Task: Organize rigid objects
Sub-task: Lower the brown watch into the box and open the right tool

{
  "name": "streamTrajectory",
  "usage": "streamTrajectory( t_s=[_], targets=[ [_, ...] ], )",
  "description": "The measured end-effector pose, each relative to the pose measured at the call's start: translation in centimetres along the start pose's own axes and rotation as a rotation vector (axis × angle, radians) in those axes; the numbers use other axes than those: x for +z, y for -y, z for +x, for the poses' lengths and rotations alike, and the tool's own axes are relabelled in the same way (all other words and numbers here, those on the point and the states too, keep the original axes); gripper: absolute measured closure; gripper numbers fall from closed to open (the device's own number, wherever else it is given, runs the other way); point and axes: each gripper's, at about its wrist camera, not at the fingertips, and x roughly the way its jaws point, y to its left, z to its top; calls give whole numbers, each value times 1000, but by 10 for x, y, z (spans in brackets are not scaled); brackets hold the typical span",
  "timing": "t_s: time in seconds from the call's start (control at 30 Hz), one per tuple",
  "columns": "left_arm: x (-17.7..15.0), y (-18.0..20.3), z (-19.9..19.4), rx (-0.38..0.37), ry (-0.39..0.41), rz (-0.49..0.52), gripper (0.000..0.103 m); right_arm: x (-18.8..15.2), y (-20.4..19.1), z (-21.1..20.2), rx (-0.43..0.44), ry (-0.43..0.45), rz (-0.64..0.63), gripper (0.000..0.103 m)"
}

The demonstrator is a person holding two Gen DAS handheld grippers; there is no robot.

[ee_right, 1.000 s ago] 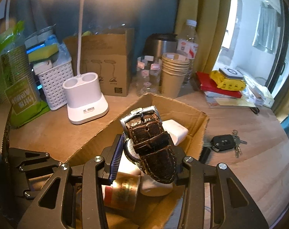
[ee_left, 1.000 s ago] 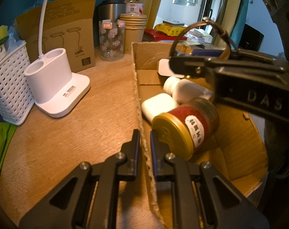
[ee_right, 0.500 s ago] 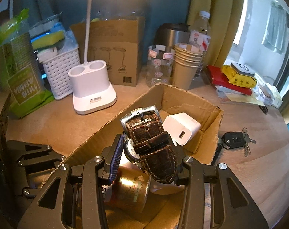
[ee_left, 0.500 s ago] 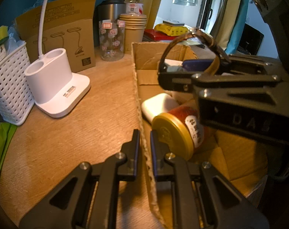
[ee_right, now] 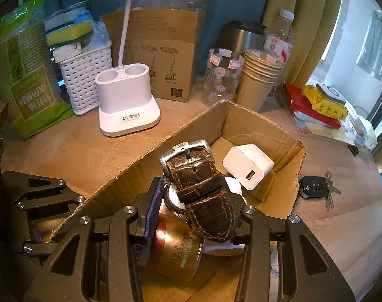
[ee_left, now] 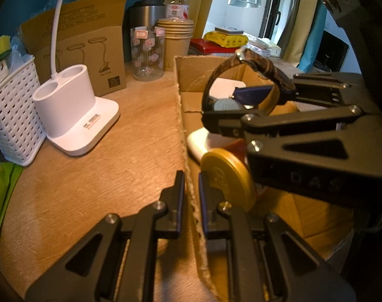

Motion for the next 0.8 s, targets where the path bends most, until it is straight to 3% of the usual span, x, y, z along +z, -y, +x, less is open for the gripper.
streamTrajectory(
  t_s=[0.47,0.6,0.8],
  targets=[
    [-1,2,0,0,0,0,91,1,-3,5,7,-38,-18,58],
    [-1,3,0,1,0,1,91,2,-4,5,15,-42,-20,51],
    [-1,3,0,2,1,1,91,2,-3,5,17,-39,-11,50]
  ],
)
